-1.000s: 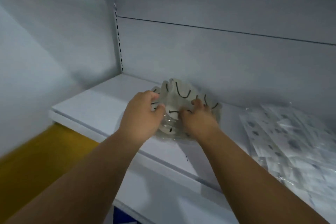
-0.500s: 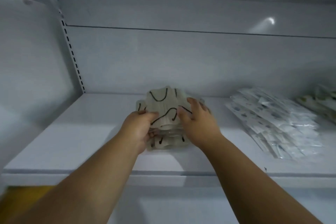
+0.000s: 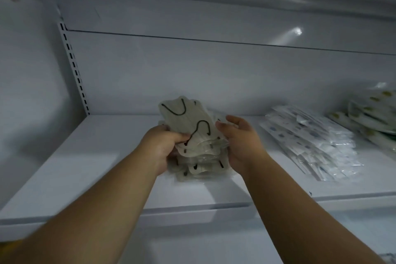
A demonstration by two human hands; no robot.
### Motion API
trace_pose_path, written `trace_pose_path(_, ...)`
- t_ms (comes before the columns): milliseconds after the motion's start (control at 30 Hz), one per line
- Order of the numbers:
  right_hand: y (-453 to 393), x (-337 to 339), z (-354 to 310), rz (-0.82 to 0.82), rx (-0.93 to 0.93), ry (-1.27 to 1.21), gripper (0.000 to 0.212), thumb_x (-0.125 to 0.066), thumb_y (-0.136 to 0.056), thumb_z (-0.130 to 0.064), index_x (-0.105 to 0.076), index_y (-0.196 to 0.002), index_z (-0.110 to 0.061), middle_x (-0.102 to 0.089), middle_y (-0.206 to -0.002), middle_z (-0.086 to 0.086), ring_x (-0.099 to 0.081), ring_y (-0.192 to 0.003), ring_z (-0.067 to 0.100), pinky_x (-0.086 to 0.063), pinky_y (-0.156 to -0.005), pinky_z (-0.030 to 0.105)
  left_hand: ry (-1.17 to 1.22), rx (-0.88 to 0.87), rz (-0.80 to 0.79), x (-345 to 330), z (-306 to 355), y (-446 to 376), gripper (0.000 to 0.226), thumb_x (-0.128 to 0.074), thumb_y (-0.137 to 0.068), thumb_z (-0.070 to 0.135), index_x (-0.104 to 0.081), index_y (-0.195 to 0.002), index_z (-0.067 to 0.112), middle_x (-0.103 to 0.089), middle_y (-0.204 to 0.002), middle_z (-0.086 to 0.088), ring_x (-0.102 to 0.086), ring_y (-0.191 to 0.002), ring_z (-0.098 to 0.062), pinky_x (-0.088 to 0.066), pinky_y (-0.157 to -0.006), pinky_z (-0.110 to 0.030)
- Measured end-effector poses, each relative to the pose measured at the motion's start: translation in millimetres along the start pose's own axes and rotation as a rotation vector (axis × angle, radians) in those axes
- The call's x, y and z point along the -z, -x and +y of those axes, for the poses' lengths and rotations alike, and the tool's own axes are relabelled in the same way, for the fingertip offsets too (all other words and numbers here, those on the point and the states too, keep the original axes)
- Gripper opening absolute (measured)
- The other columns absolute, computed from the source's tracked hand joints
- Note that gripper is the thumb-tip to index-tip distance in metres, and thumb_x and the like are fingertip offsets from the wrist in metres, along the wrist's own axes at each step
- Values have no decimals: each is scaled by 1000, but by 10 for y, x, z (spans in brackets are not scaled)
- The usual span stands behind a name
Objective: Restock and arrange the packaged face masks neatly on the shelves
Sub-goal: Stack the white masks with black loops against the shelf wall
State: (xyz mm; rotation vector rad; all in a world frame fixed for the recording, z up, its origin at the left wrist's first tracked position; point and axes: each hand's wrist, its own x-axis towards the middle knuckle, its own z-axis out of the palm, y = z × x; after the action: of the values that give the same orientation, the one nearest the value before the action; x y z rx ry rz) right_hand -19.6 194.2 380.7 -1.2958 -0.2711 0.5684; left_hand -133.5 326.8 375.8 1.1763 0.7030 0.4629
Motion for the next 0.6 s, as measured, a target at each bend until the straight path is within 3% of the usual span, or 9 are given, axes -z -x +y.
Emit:
trace_pose_path(67, -48, -10, -61, 15, -18, -31, 49, -77, -84, -9, -54, -128, -17, -61, -128, 16, -67, -108, 32, -56, -91, 50, -36, 9, -48, 4, 48, 3, 27, -72, -83, -5, -69, -107, 5, -77, -96, -14, -74, -89, -32, -60, -83, -46)
trace_pose_path(233, -76, -47, -183, 3, -41, 17, 54, -79, -82, -10, -50, -127, -15, -67, -113, 14, -70, -96, 31, -60, -78, 44, -30, -68, -90, -39, 114, -58, 42, -70, -79, -14, -63, -111, 12, -74, -106, -13, -73, -93, -28, -61, -77, -42)
trace_pose_path(300, -89, -74, -189, -32, -53, 50, 62, -84, -74, -16, -54, -127, -3, -70, -112, 17, -72, -95, 34, -60, -81, 50, -34, -116, -86, -69, 136, -58, 49, -71, -78, -16, -60, -114, 14, -73, -108, -10, -72, -96, -26, -61, -78, -41)
trace_pose_path(433, -48, -113, -246, -116, -6, 124, 34, -73, -87, -12, -65, -118, 0, -75, -101, 16, -74, -90, 32, -61, -79, 47, -70, -211, -101, -28, 167, -68, 60, -75, -76, -13, -56, -125, 15, -72, -114, -8, -71, -102, -23, -60, -87, -45)
trace_pose_path(600, 35, -171, -288, -224, 193, 134, 28, -66, -87, 5, -65, -115, -2, -73, -108, 20, -71, -100, 38, -57, -89, 53, -120, -297, -200, 118, 242, -35, 61, -78, -77, -1, -57, -132, 11, -73, -116, -8, -71, -106, -23, -58, -92, -44)
